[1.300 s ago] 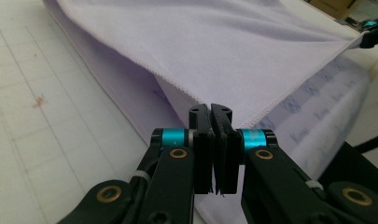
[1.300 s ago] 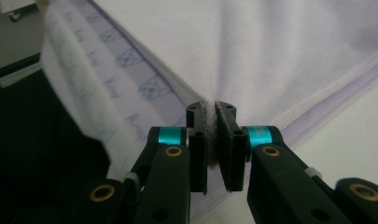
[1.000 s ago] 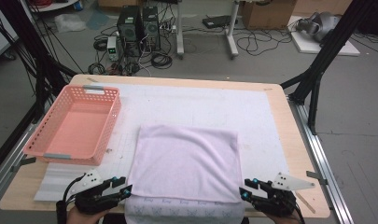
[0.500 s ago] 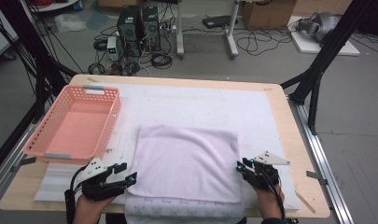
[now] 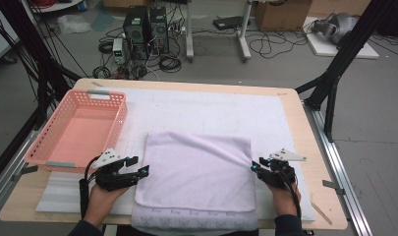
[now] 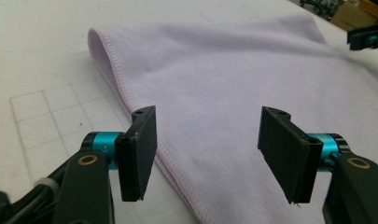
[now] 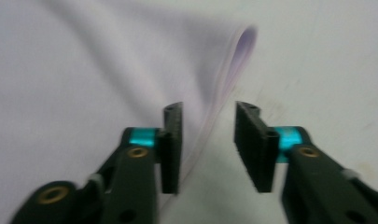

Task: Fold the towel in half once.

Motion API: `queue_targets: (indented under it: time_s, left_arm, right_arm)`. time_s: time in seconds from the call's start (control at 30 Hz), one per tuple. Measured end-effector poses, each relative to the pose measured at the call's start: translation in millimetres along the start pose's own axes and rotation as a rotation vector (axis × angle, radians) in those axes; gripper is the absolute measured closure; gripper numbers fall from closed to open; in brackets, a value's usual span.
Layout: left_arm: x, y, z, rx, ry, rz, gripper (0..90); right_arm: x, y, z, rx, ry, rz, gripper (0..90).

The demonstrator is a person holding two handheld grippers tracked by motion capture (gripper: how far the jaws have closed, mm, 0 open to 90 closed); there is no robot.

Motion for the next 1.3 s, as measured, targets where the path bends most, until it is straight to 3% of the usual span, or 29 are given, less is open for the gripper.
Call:
queue_targets:
  time_s: [0.1, 0.2, 0.33, 0.47, 0.57, 0.6, 0.67, 0.8, 0.87, 0.9, 1.0, 1.07, 1.13, 1.23, 1.27, 1.3]
  left_arm:
    - [11.3, -10.2, 8.0, -0.017, 0.005, 0.004, 37.6]
    - [24.1, -21.9, 18.7, -0.027, -0.004, 0.005, 36.7]
    - [41.0, -35.3, 32.9, -0.045, -0.026, 0.01, 36.2]
    - [56.2, -50.8, 44.8, -0.051, -0.042, 0.017, 36.9]
    - [68.3, -60.2, 54.2, -0.074, -0.063, 0.033, 35.9]
    - [71.0, -62.1, 57.2, -0.076, -0.073, 0.021, 35.8]
    - [76.6, -64.1, 62.5, -0.088, -0.086, 0.04, 35.9]
    - [84.4, -66.1, 67.0, -0.078, -0.113, 0.049, 36.2]
    - [89.0, -66.0, 69.2, -0.068, -0.132, 0.045, 36.5]
    - [92.0, -64.3, 70.7, -0.069, -0.134, 0.053, 36.9]
    - [102.8, -53.4, 77.1, -0.089, -0.145, 0.142, 37.8]
    - [104.3, -52.1, 78.4, -0.081, -0.153, 0.147, 40.3]
    - [103.9, -51.3, 78.0, -0.053, -0.143, 0.154, 45.7]
    - [103.6, -49.7, 75.7, 0.011, -0.149, 0.169, 59.1]
    - [103.1, -49.4, 75.7, 0.016, -0.145, 0.171, 66.0]
    - [103.6, -49.1, 75.0, -0.017, -0.111, 0.169, 76.1]
  right_arm:
    - [-0.8, -10.0, -12.4, 0.032, 0.018, -0.067, 47.9]
    - [6.7, -16.1, -22.6, 0.055, 0.034, -0.087, 42.6]
    - [23.7, -25.0, -30.5, 0.027, 0.035, -0.054, 36.2]
    - [53.2, -37.4, -31.4, -0.032, -0.011, 0.026, 25.9]
    - [74.9, -45.2, -29.1, -0.045, -0.042, 0.064, 24.6]
    - [82.3, -48.5, -28.4, -0.057, -0.039, 0.075, 25.7]
    - [91.5, -50.8, -31.6, -0.093, 0.01, 0.116, 37.6]
    - [91.3, -52.2, -50.7, -0.001, 0.106, 0.097, 40.5]
    - [91.6, -49.9, -53.5, 0.052, 0.068, 0.089, 42.6]
    - [90.5, -50.3, -53.4, 0.043, 0.062, 0.087, 43.6]
    - [86.2, -54.5, -45.3, 0.02, 0.006, 0.063, 48.2]
    - [85.9, -53.2, -41.1, -0.008, -0.011, 0.094, 49.8]
    - [87.5, -48.3, -39.7, -0.017, -0.02, 0.126, 50.5]
    - [85.5, -45.5, -39.4, 0.001, -0.035, 0.107, 55.0]
    - [85.1, -45.0, -39.2, -0.01, -0.038, 0.103, 58.2]
    - [84.1, -44.6, -38.2, -0.01, -0.048, 0.111, 66.0]
Point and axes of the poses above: each handheld gripper's, and its own axes: x roughly forward along the jaws, y roughly out of its underside, z roughly to its left, the point moved 5 cm from there along x, roughly forward along the jaws
